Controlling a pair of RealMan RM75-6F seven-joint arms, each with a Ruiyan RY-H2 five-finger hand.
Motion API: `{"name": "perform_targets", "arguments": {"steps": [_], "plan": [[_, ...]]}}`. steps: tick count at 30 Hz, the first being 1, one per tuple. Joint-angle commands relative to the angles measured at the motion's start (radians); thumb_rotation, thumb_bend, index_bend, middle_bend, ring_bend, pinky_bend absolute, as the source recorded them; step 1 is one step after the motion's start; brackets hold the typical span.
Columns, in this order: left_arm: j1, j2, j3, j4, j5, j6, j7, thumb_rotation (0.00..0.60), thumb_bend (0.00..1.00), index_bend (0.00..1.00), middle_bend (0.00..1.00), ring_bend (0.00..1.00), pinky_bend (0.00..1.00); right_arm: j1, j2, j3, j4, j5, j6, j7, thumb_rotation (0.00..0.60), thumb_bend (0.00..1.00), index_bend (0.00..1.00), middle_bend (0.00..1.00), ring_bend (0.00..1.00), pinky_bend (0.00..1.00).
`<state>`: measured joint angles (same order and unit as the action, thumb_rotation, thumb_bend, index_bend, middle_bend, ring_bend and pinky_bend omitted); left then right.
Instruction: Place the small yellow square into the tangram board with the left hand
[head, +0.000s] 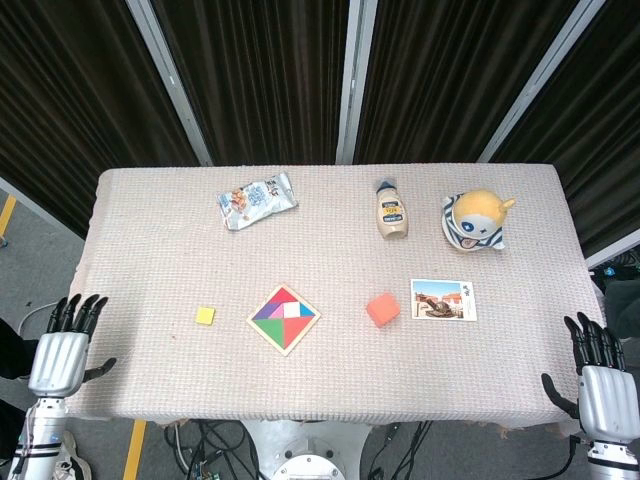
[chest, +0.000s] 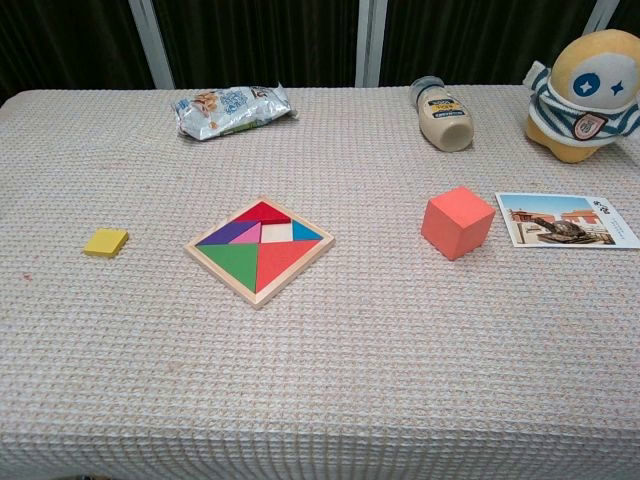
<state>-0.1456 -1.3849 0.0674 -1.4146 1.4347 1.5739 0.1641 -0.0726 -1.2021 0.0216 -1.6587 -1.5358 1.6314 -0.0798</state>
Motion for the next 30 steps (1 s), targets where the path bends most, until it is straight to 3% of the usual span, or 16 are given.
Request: {"name": "perform_targets", "arguments": {"steps": [1, 11, 17, 24, 30], "plan": [[0.002, -0.002, -0.009, 0.0, 0.011, -0.003, -0.003, 0.6, 0.0, 0.1, 0.08, 0.0, 0.0, 0.0, 0.0, 0.002, 0.003, 0.001, -0.002, 0.002, 0.6, 0.18, 0.0, 0.0, 0.0, 0.0], [-0.027, 0.037, -0.023, -0.088, 0.051, -0.077, -0.057, 0.6, 0.0, 0.11, 0.08, 0.0, 0.0, 0.003, 0.003, 0.014, -0.006, 0.003, -0.004, 0.011, 0.6, 0.18, 0.0, 0.0, 0.0, 0.0], [-0.122, 0.033, -0.074, -0.177, 0.058, -0.2, -0.009, 0.6, 0.0, 0.12, 0.08, 0.0, 0.0, 0.004, 0.016, 0.01, -0.018, -0.018, -0.002, -0.008, 0.6, 0.18, 0.0, 0.0, 0.0, 0.0], [-0.271, -0.002, -0.155, -0.283, -0.116, -0.445, 0.265, 0.6, 0.0, 0.12, 0.02, 0.0, 0.0, 0.016, 0.029, 0.028, -0.024, -0.005, -0.013, 0.011, 0.6, 0.18, 0.0, 0.0, 0.0, 0.0], [-0.335, -0.046, -0.192, -0.289, -0.227, -0.509, 0.357, 0.6, 0.0, 0.14, 0.0, 0.0, 0.0, 0.031, 0.046, 0.04, -0.028, -0.006, -0.024, 0.027, 0.6, 0.18, 0.0, 0.0, 0.0, 0.0]]}}
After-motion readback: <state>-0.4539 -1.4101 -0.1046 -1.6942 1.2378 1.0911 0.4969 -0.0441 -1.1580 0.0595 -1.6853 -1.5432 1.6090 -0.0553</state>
